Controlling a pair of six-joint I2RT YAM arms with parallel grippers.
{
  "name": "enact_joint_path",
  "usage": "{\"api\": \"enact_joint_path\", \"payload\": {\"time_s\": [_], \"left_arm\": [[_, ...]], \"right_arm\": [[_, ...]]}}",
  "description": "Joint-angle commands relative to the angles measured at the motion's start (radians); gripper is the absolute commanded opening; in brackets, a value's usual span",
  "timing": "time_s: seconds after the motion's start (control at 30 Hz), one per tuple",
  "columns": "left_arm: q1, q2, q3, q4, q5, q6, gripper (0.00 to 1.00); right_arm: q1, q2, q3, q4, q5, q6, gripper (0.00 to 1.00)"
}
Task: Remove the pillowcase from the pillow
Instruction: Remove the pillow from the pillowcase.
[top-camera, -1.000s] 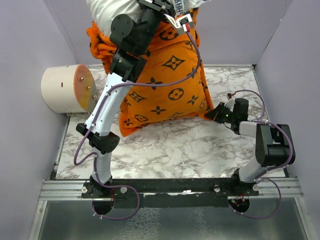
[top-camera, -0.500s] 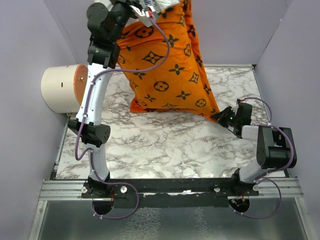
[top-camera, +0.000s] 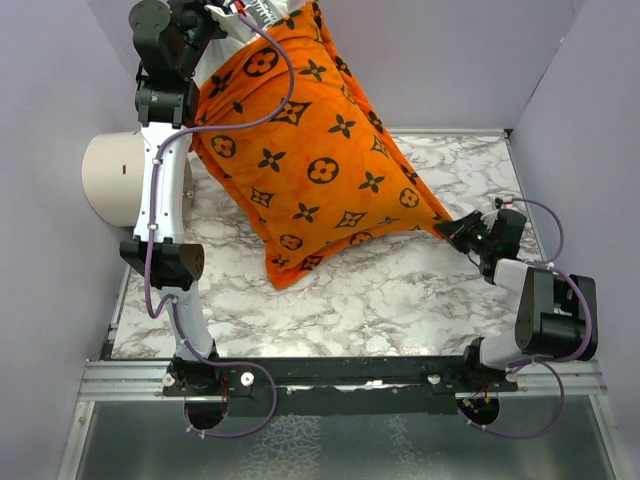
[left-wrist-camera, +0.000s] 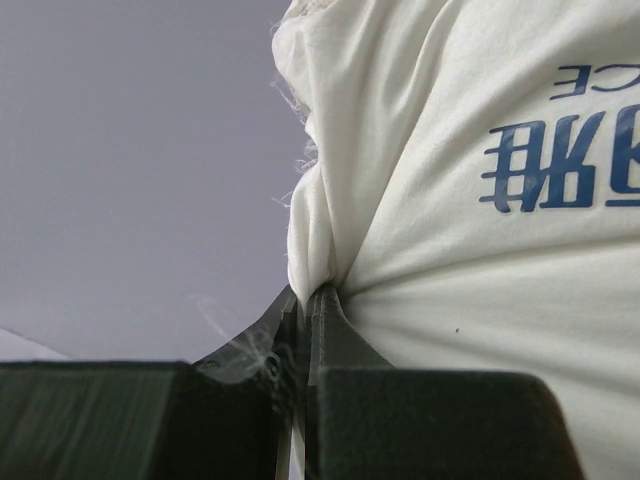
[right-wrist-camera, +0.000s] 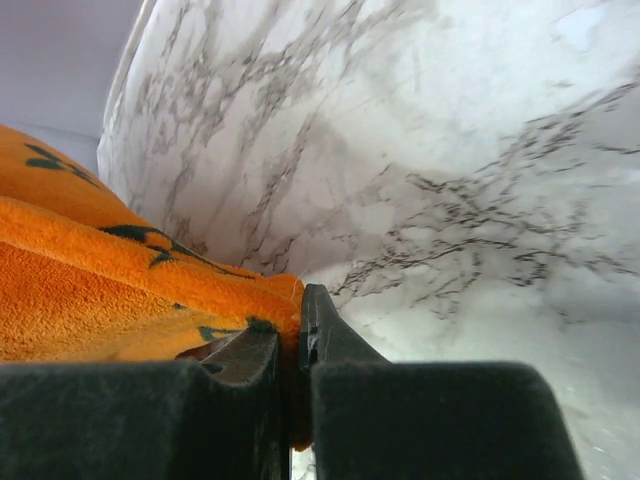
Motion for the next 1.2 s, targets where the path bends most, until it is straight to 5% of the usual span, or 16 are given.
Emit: {"api": "enact_joint_path", "payload": {"time_s": [0.0,0.17,0.23,0.33,0.47,0.63,0.93,1.17], "left_arm": [[0.063,-0.209,0.079,0.634,-0.253,0.06,0.0],[-0.236,-0.384,-0.224,0.486,-0.333,0.185,0.0],[-0.357,-0.438,-0.338,0.459,-0.387,0.244,0.0],[-0.488,-0.448,-0.376,0.368,-0.5,0.27,0.0],[-0.532,-0.383,-0.341,0.328,-0.618,0.351,0.0],[-0.532,-0.29,-0.206,0.301,-0.676,0.401,0.0],[-0.533,-0.358,-0.353,0.349,-0.701,0.468,0.0],[-0.558,-0.362,-0.33,0.323,-0.725,0.506,0.0]], "right_arm": [[-0.121,0.006,-0.018,-0.259,0.195,-0.044,0.02],[-0.056,-0.161,0.056,-0.334,0.263,-0.137,0.49],[-0.005,-0.233,0.111,-0.397,0.32,-0.184,0.61],[0.08,-0.325,0.171,-0.487,0.395,-0.227,0.66],[0.243,-0.44,0.202,-0.561,0.455,-0.23,0.69],[0.754,-0.472,0.199,-0.576,0.69,-0.213,0.68],[1.387,-0.068,0.269,-0.464,0.958,-0.182,0.77],[1.547,0.22,0.478,-0.604,1.144,-0.107,0.85]]}}
